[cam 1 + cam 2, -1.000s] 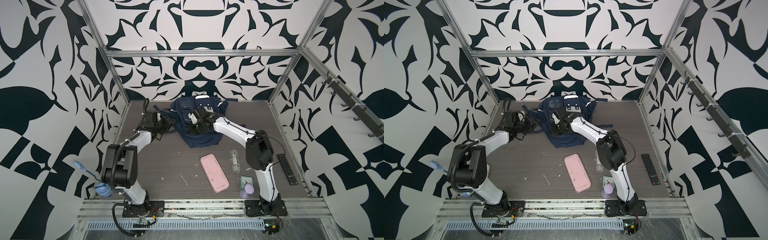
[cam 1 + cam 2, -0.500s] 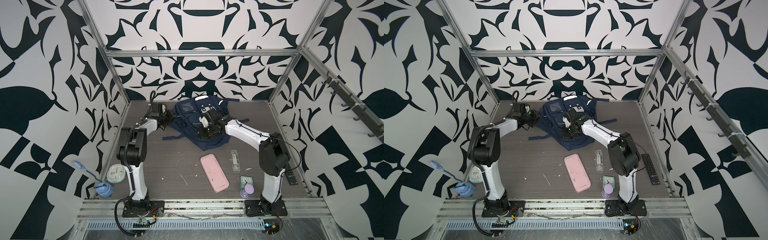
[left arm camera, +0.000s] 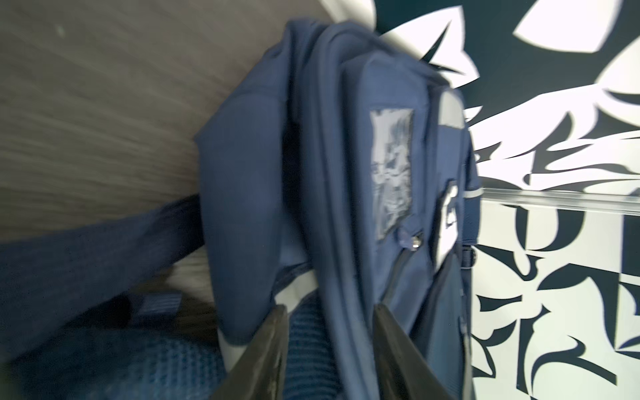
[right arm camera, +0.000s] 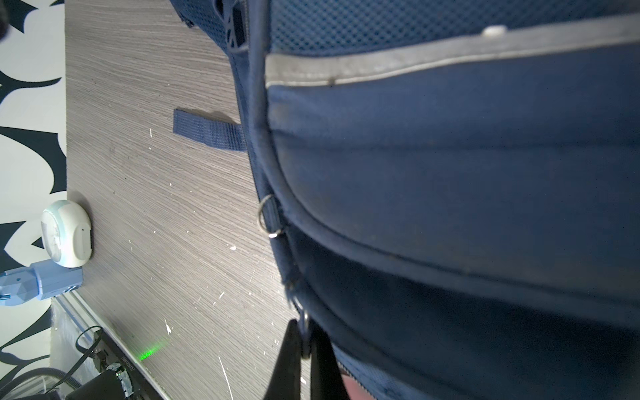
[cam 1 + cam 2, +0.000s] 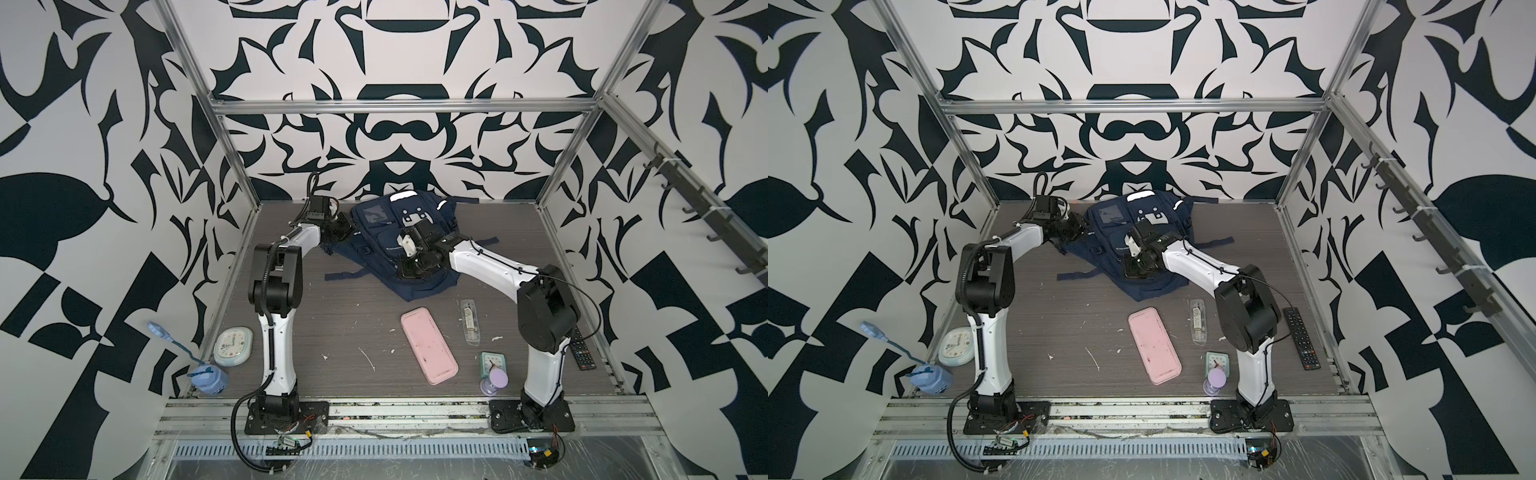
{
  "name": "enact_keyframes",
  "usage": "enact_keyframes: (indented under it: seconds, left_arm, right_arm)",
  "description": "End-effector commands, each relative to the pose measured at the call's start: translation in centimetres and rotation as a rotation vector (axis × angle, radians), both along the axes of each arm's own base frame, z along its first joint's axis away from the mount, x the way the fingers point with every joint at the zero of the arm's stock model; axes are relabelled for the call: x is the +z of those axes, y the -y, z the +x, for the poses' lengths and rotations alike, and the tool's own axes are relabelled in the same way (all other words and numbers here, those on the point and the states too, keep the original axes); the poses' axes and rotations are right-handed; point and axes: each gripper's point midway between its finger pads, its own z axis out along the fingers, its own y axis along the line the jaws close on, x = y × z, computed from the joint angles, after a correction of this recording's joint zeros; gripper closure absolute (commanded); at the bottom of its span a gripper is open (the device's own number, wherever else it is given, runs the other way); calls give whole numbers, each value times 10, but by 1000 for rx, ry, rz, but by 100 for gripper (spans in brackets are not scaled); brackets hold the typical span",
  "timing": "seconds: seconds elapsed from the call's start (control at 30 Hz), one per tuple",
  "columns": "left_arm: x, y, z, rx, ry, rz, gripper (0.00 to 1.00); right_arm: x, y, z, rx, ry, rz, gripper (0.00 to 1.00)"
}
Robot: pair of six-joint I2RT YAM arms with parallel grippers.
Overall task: Pack books, pencil case, and school supplies into a backpack
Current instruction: Unzip the student bag at the top-center of the table.
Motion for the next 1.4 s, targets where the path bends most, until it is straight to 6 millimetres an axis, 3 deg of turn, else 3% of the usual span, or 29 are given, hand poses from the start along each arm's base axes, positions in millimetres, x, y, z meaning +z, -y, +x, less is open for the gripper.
enact_keyframes:
  seconds: [0.0,0.33,0.4,0.6,0.9,1.17,1.37]
  left_arm:
    - [-12,11,0,-46,-30,-9,56]
    - [-27,20,10,-49,-37,-47,57]
    - [-28,21,11,-45,-43,-52,64]
    - [-18,21,11,-18,-29,-96,100]
    - [14,15,-8,58,36,-282,100]
    - [10,-33,-48,249,67,-367,100]
    - [22,-8,-66,210,86,-411,100]
  right_arm:
    - [31,-4,5,17,69,46,100]
    - [31,-4,5,16,64,41,100]
    - [31,-4,5,16,63,40,100]
    - [28,-13,1,67,41,6,100]
    - [22,-26,4,96,29,-6,100]
    - [14,-33,13,127,22,-30,100]
    - [6,-51,15,149,7,-27,100]
